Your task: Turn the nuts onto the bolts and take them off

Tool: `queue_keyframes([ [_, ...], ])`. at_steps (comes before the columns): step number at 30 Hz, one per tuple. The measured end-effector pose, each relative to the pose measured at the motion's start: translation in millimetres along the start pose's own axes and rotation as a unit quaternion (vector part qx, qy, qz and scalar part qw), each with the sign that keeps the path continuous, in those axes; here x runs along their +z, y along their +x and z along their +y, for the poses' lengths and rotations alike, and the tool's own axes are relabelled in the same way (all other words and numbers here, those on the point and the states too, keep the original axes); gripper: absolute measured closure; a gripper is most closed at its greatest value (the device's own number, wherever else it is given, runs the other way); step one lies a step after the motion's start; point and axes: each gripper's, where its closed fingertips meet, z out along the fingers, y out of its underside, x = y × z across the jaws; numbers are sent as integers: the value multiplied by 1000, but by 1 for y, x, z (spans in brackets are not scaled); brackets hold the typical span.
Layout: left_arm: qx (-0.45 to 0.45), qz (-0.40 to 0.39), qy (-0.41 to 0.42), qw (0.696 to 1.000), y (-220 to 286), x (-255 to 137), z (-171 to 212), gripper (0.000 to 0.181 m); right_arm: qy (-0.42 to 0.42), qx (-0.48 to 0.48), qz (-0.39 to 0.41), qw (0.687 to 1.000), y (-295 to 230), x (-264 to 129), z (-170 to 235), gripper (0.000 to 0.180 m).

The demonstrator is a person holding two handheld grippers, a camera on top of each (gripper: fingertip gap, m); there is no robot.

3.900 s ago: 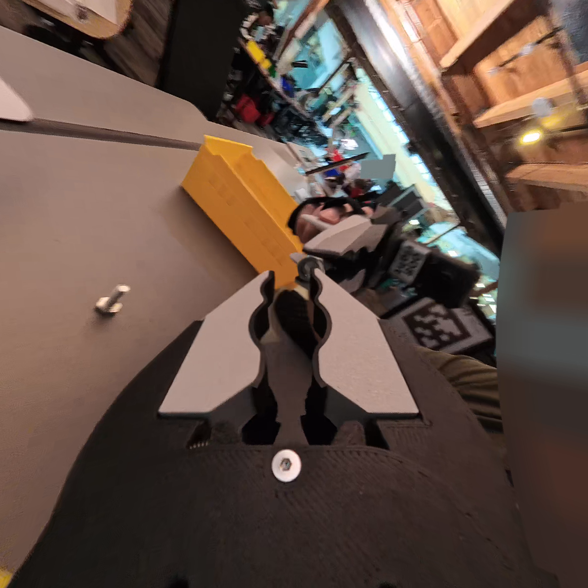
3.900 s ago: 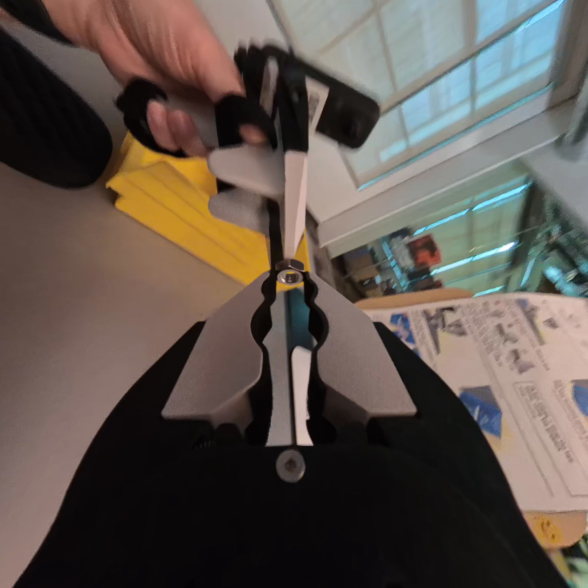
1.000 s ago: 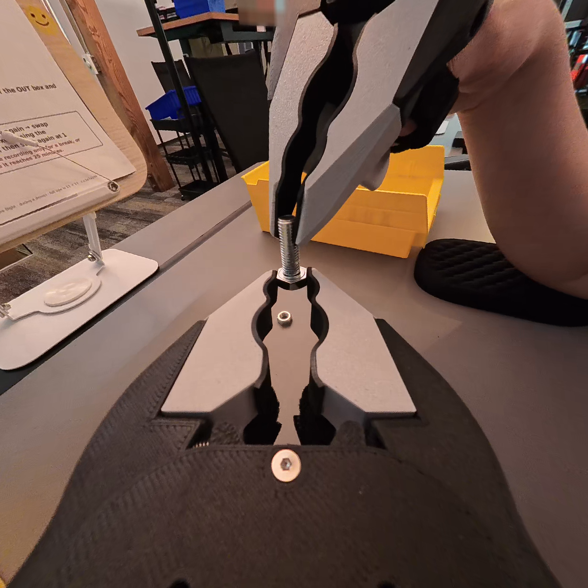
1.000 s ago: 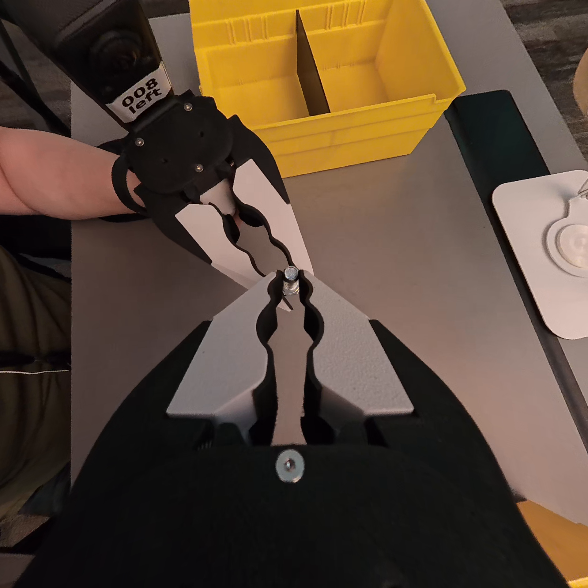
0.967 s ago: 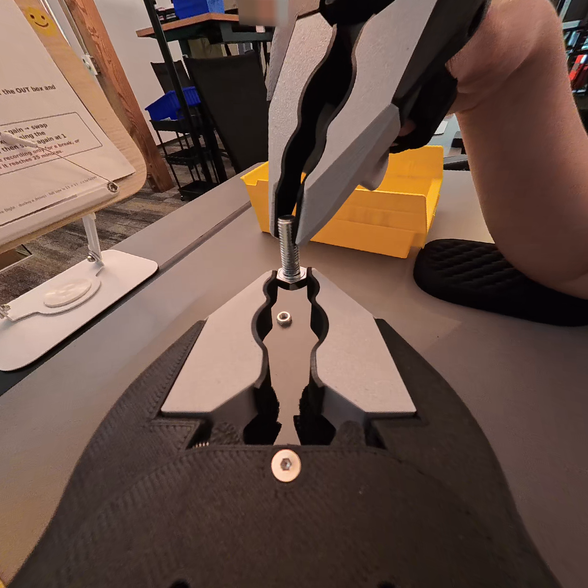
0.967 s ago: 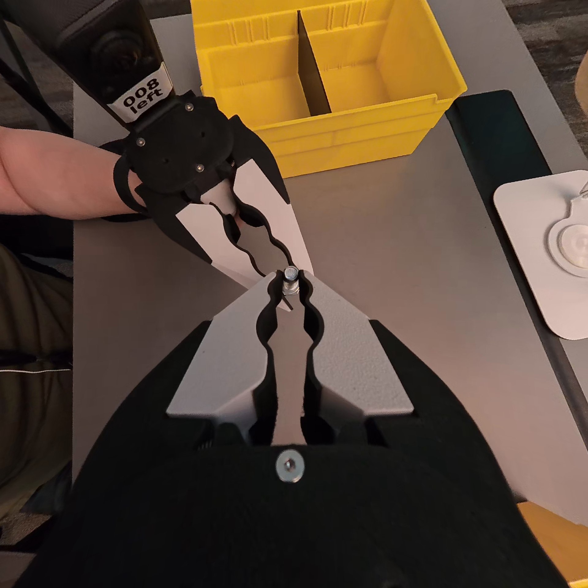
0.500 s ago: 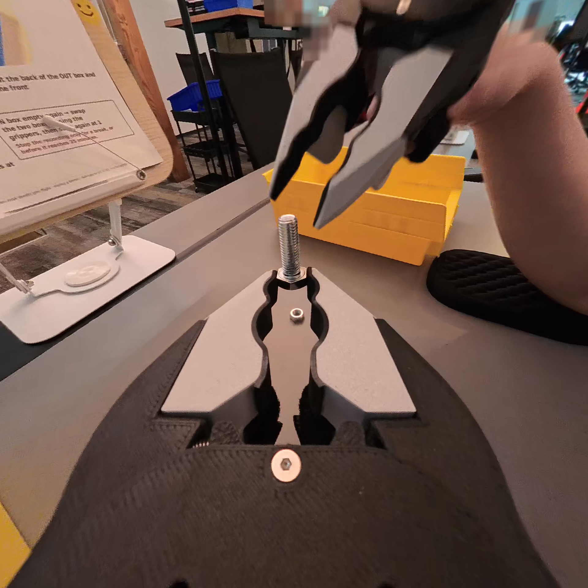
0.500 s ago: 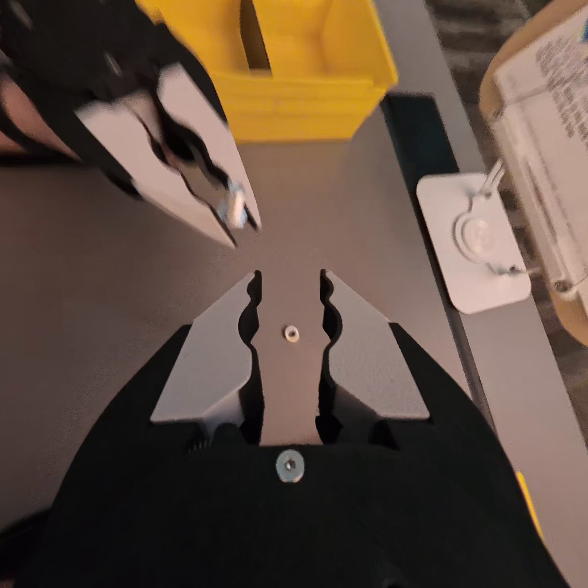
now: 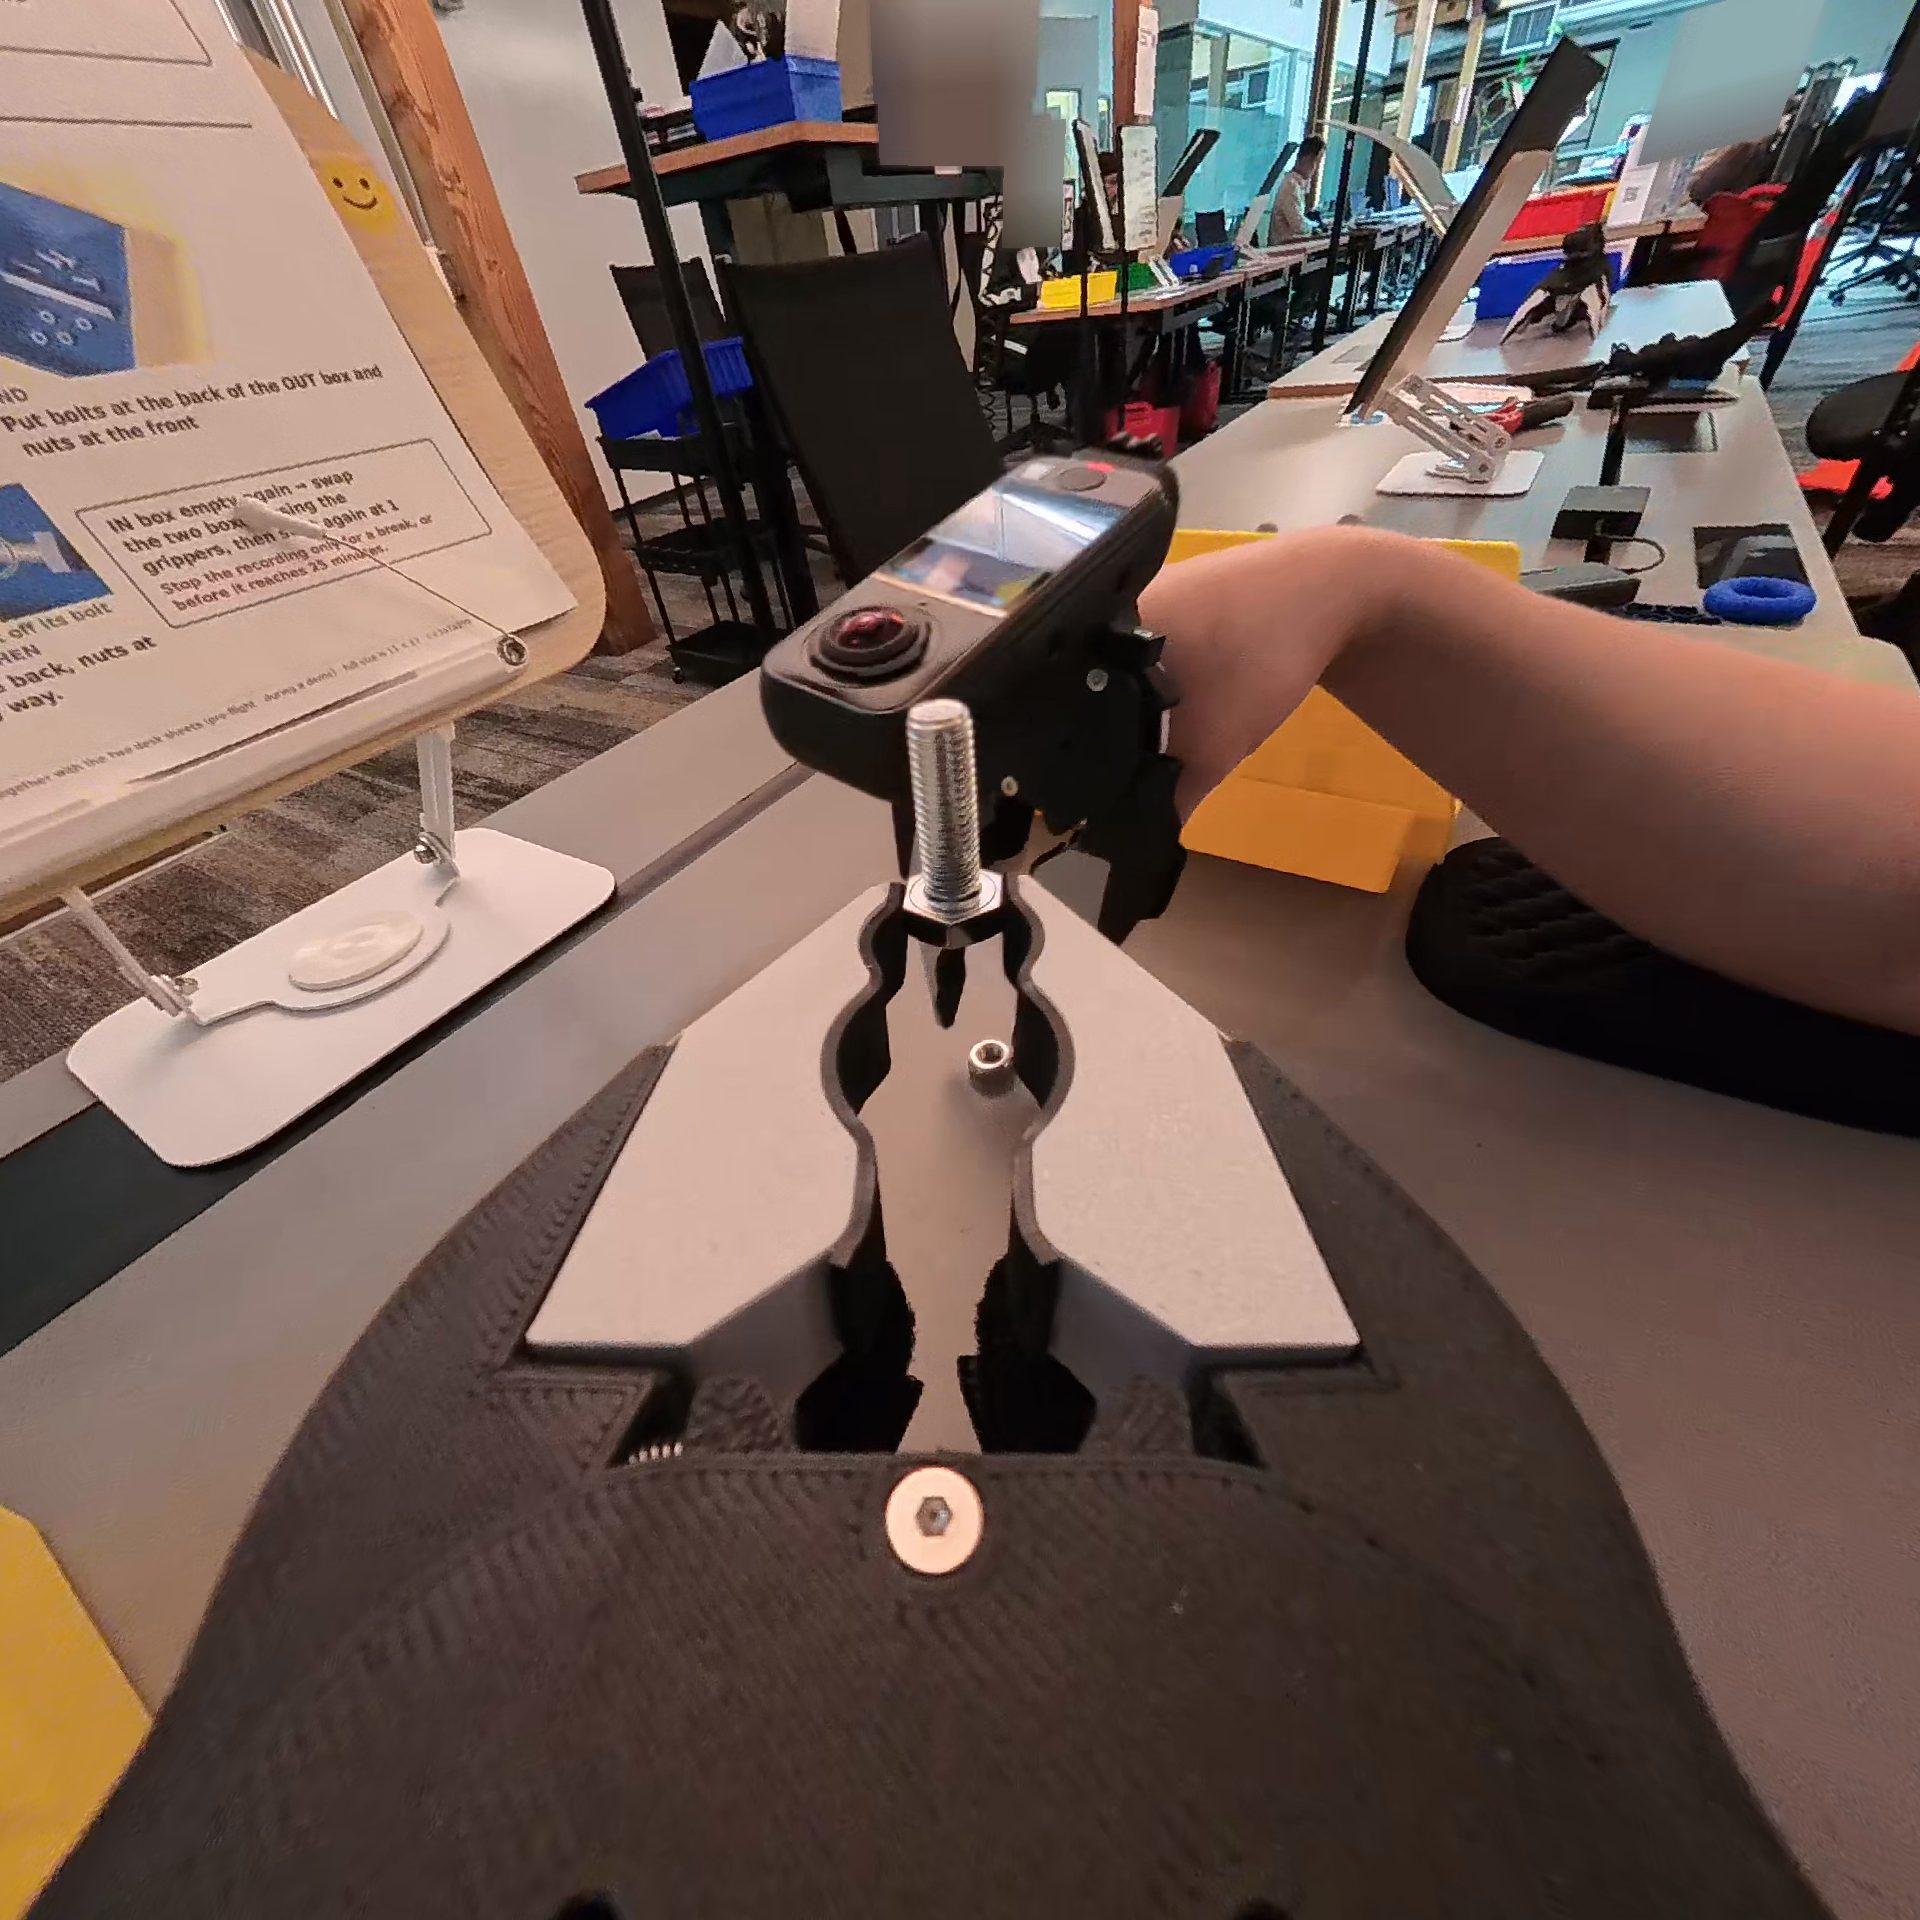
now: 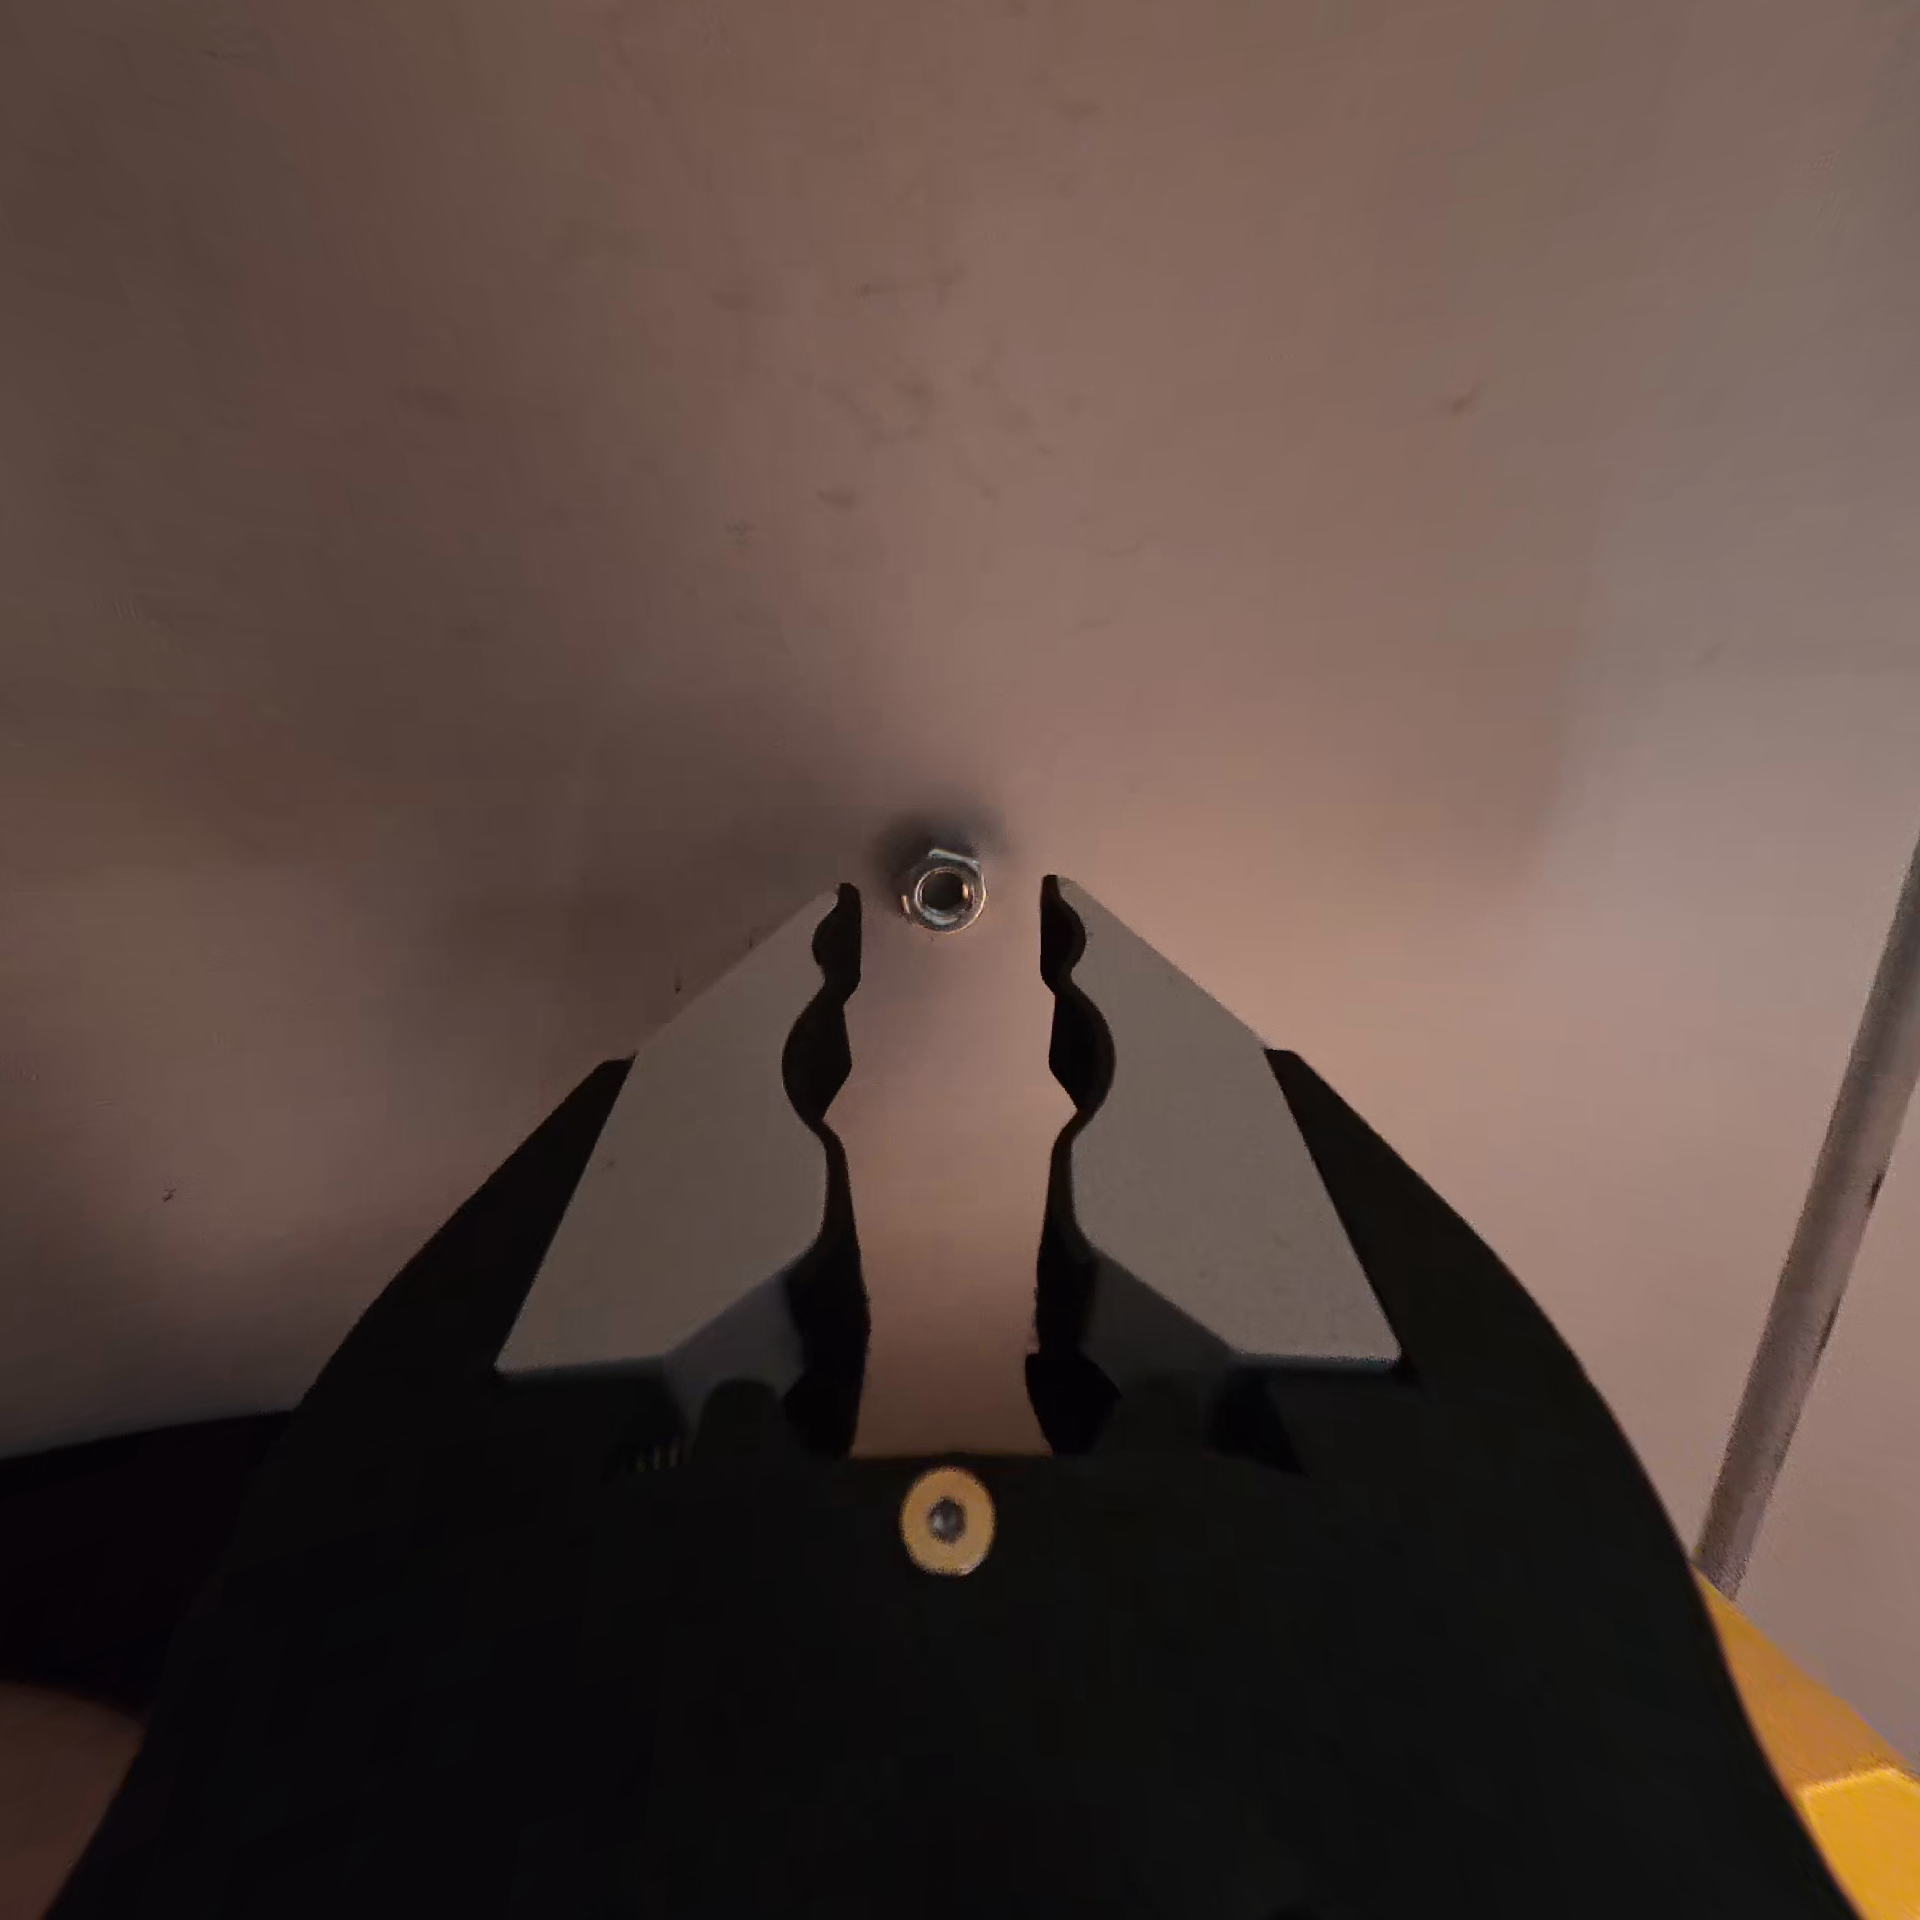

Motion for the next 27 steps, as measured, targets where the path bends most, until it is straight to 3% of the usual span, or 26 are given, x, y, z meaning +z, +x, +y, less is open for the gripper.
queue_keyframes([
  [1,1,1,1,1000,0,0,-1,164,-2,0,-2,1000,0,1,1,146],
  [13,10,14,-12,1000,7,4,4,164,-2,-12,-19,1000,-2,9,2,155],
  [27,10,13,-21,1000,8,6,7,164,-27,42,-36,998,-1,10,7,163],
])
